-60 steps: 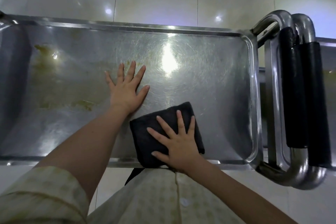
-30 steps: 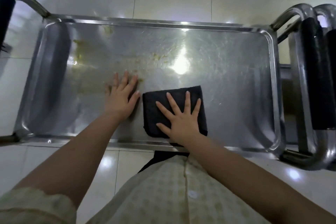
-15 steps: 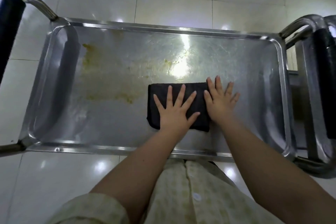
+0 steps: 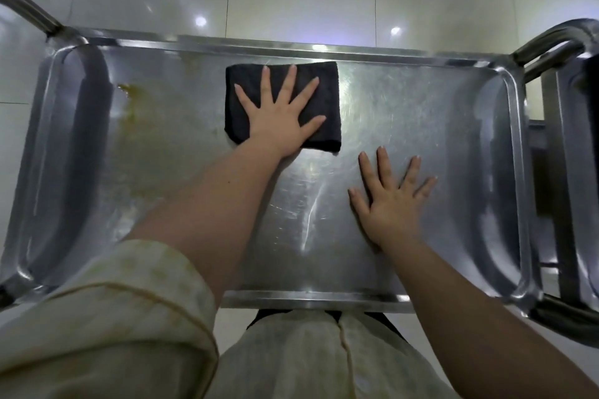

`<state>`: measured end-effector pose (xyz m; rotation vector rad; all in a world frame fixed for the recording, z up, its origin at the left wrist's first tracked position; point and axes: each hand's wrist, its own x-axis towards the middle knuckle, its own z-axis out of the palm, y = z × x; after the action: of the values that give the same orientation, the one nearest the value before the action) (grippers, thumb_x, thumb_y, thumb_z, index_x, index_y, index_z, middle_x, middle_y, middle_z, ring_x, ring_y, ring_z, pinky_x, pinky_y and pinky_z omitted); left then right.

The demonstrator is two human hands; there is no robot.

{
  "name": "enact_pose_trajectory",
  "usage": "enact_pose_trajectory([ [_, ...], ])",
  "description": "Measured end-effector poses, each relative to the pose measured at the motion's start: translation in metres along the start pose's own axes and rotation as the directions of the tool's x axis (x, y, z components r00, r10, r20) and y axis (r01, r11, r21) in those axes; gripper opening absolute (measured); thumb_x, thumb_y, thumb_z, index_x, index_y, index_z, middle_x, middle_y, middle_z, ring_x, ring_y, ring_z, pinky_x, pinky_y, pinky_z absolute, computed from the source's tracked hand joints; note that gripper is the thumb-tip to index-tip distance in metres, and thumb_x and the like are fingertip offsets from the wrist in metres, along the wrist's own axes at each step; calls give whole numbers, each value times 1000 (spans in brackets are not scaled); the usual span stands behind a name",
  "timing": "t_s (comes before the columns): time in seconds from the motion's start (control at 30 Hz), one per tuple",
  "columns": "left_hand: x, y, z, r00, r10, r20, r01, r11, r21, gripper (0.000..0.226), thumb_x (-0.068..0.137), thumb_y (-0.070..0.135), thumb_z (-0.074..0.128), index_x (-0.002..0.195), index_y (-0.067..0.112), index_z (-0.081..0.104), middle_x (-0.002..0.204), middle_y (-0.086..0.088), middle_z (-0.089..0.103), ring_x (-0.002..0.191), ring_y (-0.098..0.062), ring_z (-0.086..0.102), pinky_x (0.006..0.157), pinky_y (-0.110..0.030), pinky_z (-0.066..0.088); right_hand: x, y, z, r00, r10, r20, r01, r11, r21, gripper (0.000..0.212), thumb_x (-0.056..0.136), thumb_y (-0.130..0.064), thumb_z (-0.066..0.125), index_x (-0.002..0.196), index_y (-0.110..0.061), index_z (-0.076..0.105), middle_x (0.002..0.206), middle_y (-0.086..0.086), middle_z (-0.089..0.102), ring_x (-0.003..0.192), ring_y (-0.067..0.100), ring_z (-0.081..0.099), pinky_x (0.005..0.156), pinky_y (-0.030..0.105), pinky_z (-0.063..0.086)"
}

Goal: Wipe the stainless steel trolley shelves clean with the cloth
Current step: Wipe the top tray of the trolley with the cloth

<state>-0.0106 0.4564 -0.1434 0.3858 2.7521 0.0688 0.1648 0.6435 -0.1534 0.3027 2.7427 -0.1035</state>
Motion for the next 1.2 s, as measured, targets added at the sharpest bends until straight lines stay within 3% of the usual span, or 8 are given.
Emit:
enact_pose_trajectory([
  [0.1,-19,1,5,999,49,-14,-48,999,13,68,90,76,9,150,50,-12,163,7,-17,147,-38,-21,105,-77,-8,1,-1,-1,1000,6,-7,-5,1000,8,66,92,-68,7,150,-47,-16,161,-12,-21,143,42,-28,111,68,-14],
  [0.23,-118,-1,45,992,126,-25,-126,992,21,69,90,75,8,151,49,-9,165,4,-11,147,-39,-20,105,-77,-8,2,-1,-1,1000,2,-5,-2,1000,6,67,91,-68,6,149,-47,-18,161,-11,-22,143,43,-26,111,67,-12],
  [0.4,-215,-1,89,993,114,-16,-114,993,36,69,91,76,16,153,46,12,164,0,13,148,-43,5,104,-80,5,1,-6,-6,999,4,41,-3,1000,-18,68,88,-66,-2,149,-43,-22,160,-8,-26,141,47,-27,107,72,-14],
  [0.63,-175,7,73,997,66,-34,-65,997,28,72,88,76,24,153,49,8,165,2,9,149,-42,1,105,-79,3,12,0,-8,995,-102,18,101,994,28,66,94,-62,6,151,-40,-20,159,-2,-29,140,45,-31,111,69,-8],
  [0.8,-74,12,36,998,8,-62,-6,1000,25,71,85,79,15,147,56,-8,164,11,-6,149,-36,-12,107,-76,-4,12,0,1,994,-102,-48,103,994,27,68,96,-60,19,156,-37,-4,164,0,-14,144,46,-22,113,68,-6],
  [0.97,30,16,-9,1000,-9,-6,9,1000,4,70,86,81,15,148,56,-9,163,12,-17,148,-34,-20,106,-76,-9,14,0,-1,993,-109,-41,109,994,10,69,97,-61,17,154,-36,-11,161,0,-24,141,46,-28,112,68,-9],
  [1.07,26,18,-6,1000,-3,-13,3,1000,24,70,88,79,11,149,53,-10,163,9,-16,148,-35,-18,107,-76,-8,15,0,-4,994,-104,-34,104,995,12,69,96,-61,16,155,-35,-11,161,1,-22,142,46,-27,111,69,-8],
  [1.2,-48,18,25,997,57,-60,-55,998,33,70,89,77,13,151,50,-6,165,7,-9,149,-37,-13,107,-76,-4,16,2,-6,994,-109,-11,110,994,8,68,96,-63,11,154,-36,-13,160,1,-26,142,45,-28,110,70,-7],
])
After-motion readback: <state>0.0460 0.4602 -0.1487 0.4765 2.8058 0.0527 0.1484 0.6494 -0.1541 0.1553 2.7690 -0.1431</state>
